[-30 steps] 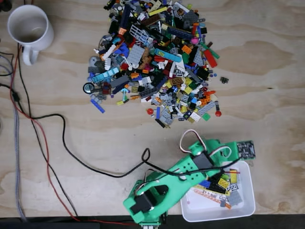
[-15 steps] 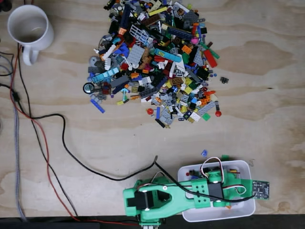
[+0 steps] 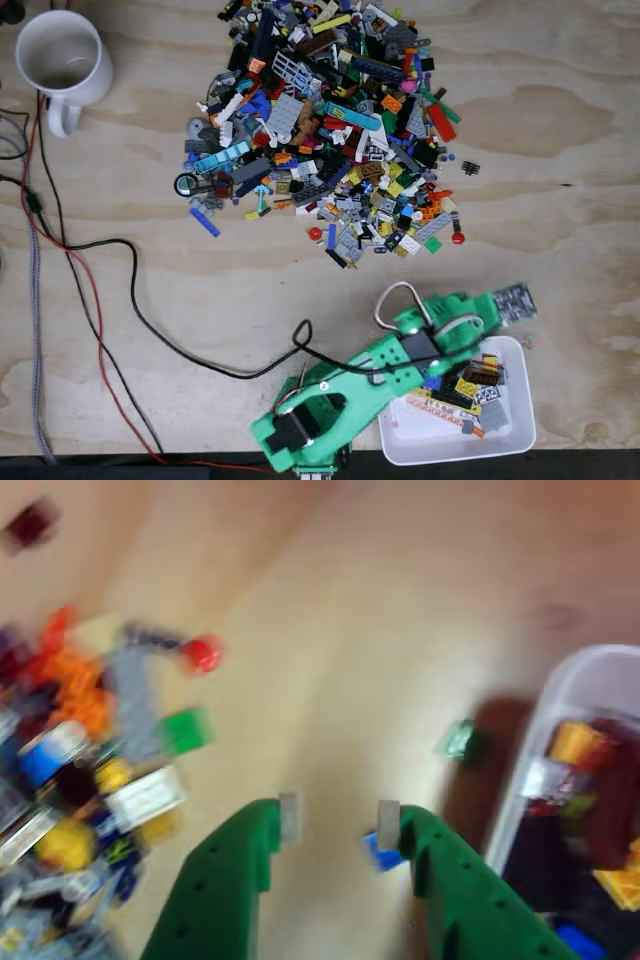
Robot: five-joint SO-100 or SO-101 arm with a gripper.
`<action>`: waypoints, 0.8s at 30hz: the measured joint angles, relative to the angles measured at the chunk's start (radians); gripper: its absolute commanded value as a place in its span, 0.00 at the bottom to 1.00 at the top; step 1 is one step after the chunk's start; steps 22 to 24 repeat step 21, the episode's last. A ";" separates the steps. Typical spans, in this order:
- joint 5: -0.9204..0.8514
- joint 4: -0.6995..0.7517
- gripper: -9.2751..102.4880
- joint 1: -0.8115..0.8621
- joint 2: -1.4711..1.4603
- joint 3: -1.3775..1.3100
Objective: Find the closest Lego and put it in the bin.
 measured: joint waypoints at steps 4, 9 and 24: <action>0.049 -0.011 0.21 -0.313 0.002 0.002; 0.118 -0.032 0.21 -0.560 -0.032 0.002; 0.190 -0.104 0.20 -0.772 -0.097 0.038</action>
